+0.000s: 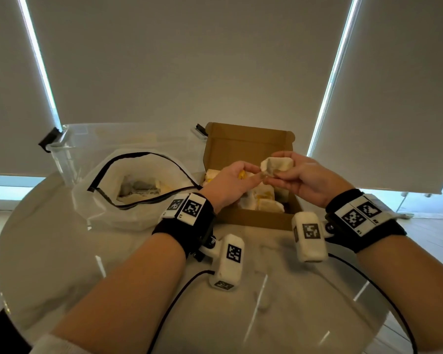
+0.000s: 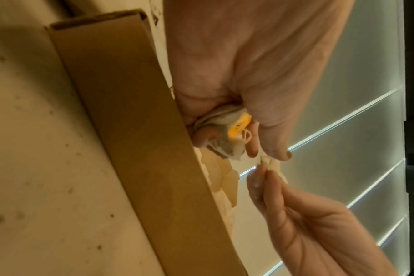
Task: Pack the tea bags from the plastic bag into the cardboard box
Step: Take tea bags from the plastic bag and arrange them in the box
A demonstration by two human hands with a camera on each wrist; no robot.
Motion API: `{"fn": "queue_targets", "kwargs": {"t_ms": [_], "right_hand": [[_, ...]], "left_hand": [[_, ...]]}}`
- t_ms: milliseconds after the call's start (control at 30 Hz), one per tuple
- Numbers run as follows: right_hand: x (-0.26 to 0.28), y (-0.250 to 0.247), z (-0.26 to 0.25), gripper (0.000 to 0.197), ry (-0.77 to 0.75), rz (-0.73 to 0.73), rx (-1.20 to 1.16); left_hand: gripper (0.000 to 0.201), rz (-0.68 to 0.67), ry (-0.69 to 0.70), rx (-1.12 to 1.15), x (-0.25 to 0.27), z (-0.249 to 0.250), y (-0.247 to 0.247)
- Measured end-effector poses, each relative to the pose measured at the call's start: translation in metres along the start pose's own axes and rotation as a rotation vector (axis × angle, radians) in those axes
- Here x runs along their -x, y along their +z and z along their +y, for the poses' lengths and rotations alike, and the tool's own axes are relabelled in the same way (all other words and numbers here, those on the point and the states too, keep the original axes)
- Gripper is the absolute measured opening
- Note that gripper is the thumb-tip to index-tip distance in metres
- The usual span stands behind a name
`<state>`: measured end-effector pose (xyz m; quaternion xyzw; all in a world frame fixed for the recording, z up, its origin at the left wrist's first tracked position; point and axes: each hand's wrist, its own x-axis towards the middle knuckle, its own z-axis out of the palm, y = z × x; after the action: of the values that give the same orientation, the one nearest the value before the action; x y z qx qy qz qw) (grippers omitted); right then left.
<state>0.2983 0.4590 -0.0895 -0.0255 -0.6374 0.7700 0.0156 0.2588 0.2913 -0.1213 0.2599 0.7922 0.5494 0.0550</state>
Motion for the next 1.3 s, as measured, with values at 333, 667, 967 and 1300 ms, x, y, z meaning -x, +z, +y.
{"fn": "queue_targets", "kwargs": {"t_ms": [333,667,967,1300], "right_hand": [[-0.003,0.016,0.008,0.035,-0.125,-0.087,0.771],[-0.013,0.027,-0.013,0.018,-0.220,-0.145,1.156],[-0.033,-0.022,-0.026,0.019,-0.063,-0.099,1.270],[-0.054,-0.029,0.016,0.029,-0.167,-0.075,1.504]], "left_hand": [[0.007,0.084,0.151,-0.105,-0.004,0.006,-0.009],[0.007,0.124,0.190,-0.143,-0.008,0.004,-0.008],[0.013,0.087,-0.012,-0.193,-0.008,-0.016,-0.011],[0.012,0.108,-0.140,-0.181,-0.014,-0.022,-0.010]]}}
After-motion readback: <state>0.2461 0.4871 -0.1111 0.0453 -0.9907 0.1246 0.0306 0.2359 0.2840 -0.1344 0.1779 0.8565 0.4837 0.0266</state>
